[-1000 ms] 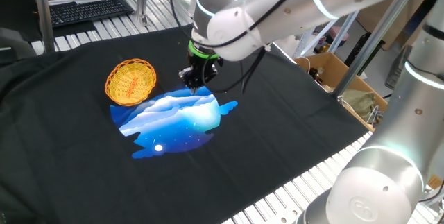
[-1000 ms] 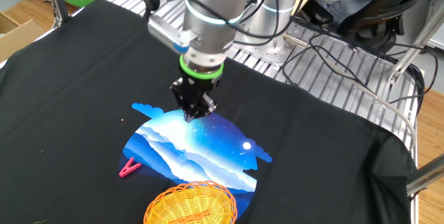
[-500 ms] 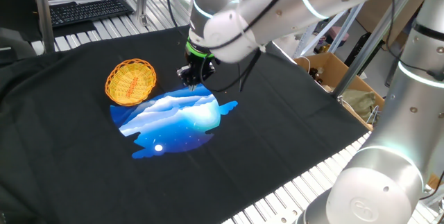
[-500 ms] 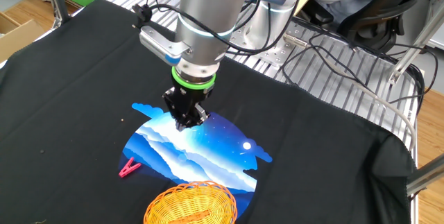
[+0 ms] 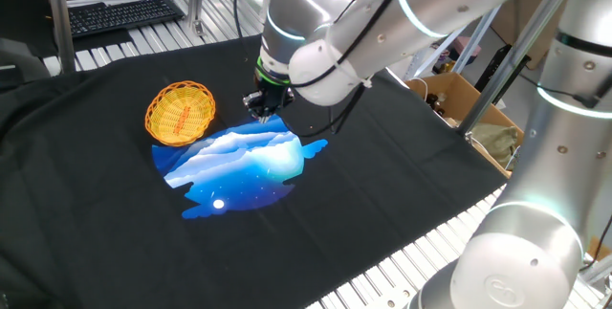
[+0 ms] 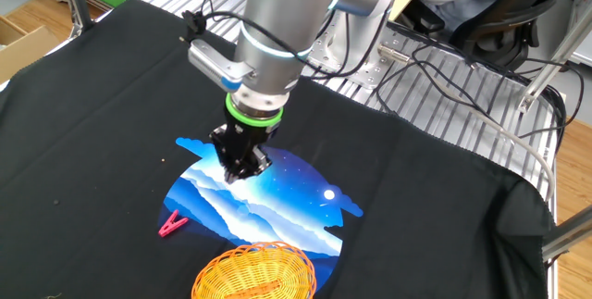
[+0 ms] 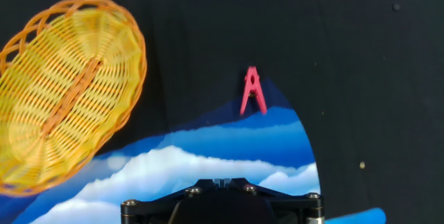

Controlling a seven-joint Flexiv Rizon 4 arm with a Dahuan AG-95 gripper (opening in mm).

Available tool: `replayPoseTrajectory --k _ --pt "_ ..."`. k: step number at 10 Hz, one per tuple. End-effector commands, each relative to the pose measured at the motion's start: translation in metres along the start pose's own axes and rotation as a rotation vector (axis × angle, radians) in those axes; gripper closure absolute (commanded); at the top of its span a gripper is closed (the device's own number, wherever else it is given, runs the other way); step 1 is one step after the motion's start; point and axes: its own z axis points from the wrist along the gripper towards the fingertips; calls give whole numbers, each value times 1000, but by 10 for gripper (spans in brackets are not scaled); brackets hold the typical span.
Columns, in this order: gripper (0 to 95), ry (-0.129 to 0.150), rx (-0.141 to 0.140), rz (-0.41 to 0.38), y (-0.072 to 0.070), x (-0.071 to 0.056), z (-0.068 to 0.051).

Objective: Use a clamp

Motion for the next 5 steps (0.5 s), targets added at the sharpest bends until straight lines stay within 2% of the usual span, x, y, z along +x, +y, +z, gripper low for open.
replayPoseTrajectory --k 1,2,5 --pt "950 -8 1 0 -2 -2 2" --pt "760 -16 -1 0 -4 -9 7" --pt "760 -31 -4 5 -9 -21 14"
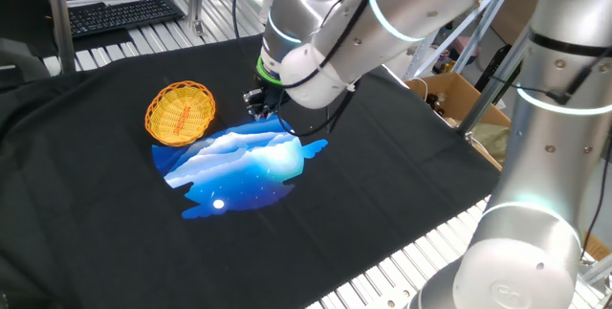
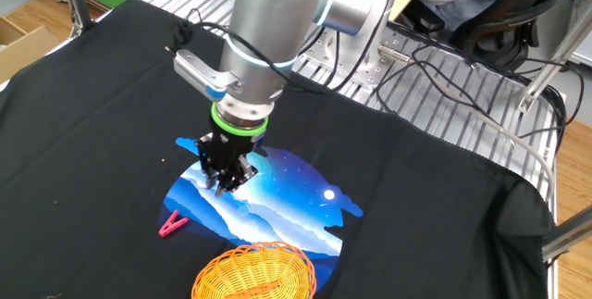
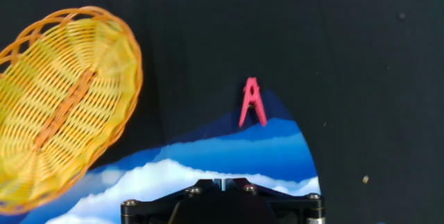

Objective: Use a clamp

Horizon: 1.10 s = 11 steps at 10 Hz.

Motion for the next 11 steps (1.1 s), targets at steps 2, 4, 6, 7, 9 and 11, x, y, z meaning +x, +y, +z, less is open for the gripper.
replayPoseTrajectory --k 2,4,6,7,9,11 --pt "760 3 -4 2 -6 -7 1" --pt "760 -1 -3 7 -8 -8 1" --pt "760 0 -5 10 -9 -8 1" --pt "760 1 -6 20 -9 -8 1" --pt "760 10 -6 31 -9 -8 1" --pt "760 9 -5 34 -9 -9 1"
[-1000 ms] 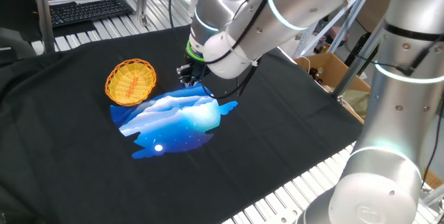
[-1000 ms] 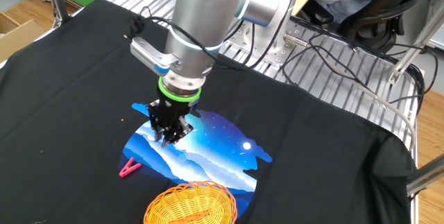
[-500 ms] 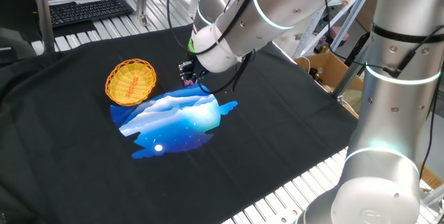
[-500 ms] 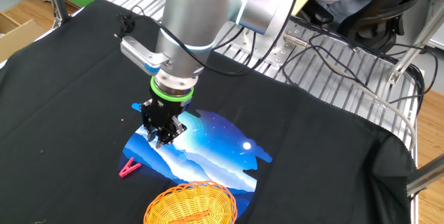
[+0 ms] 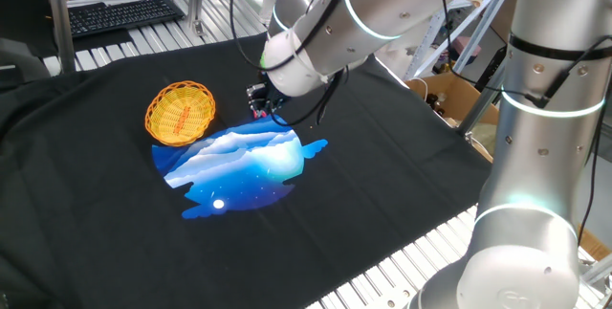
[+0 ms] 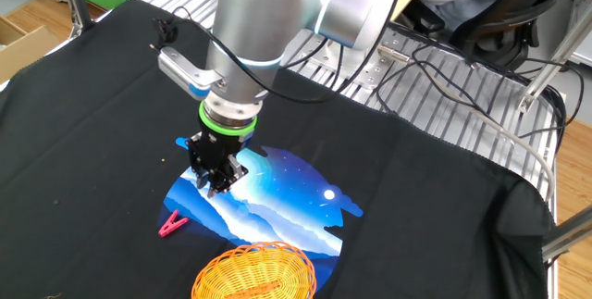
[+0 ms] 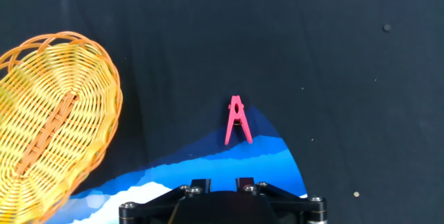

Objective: Use a clamp

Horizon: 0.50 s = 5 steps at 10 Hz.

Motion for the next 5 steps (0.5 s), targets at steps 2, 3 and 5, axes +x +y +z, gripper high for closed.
replayPoseTrajectory --k 2,3,5 --pt "760 -4 5 -4 -1 -4 -1" --pt "760 -5 3 -2 -1 -4 -1" --pt "760 -13 -2 7 -1 -4 -1"
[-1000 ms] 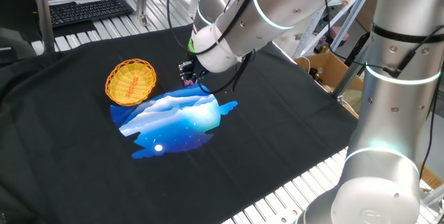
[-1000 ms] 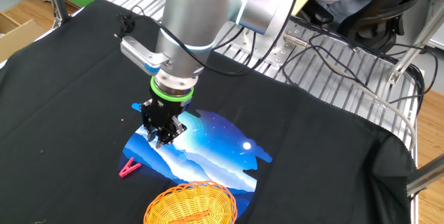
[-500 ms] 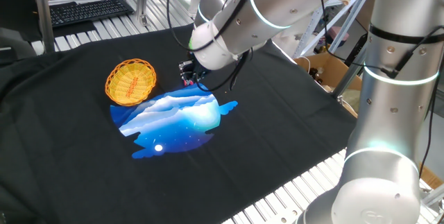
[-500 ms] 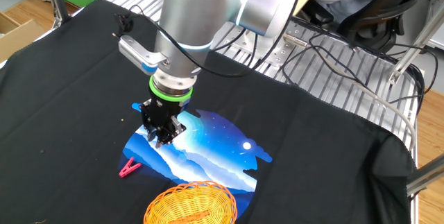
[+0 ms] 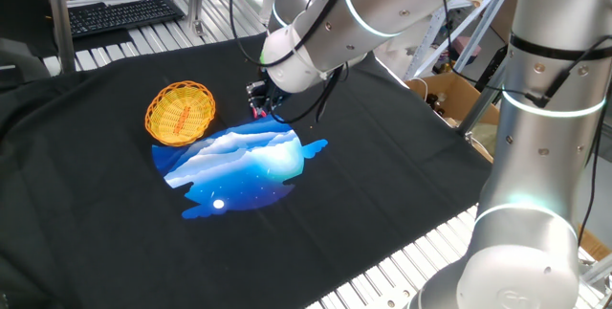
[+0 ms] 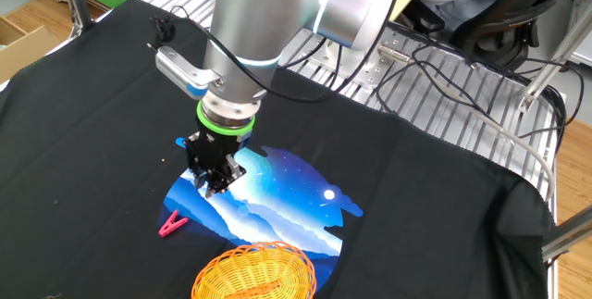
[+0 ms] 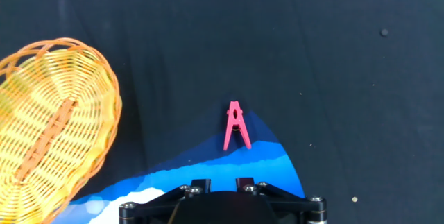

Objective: Use a clamp

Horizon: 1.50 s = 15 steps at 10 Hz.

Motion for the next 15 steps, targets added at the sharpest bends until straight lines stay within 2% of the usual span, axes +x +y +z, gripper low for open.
replayPoseTrajectory --k 1,2,3,4,9,12,15 --pt "760 -19 -10 11 0 -1 2" --pt "760 -29 -15 11 0 -1 2" --pt "760 -28 -33 15 0 -1 2" --pt "760 -9 -34 28 0 -1 2" --pt "760 11 -35 56 0 -1 2" --pt "760 7 -28 64 0 -1 2" --pt "760 -22 -16 60 0 -1 2"
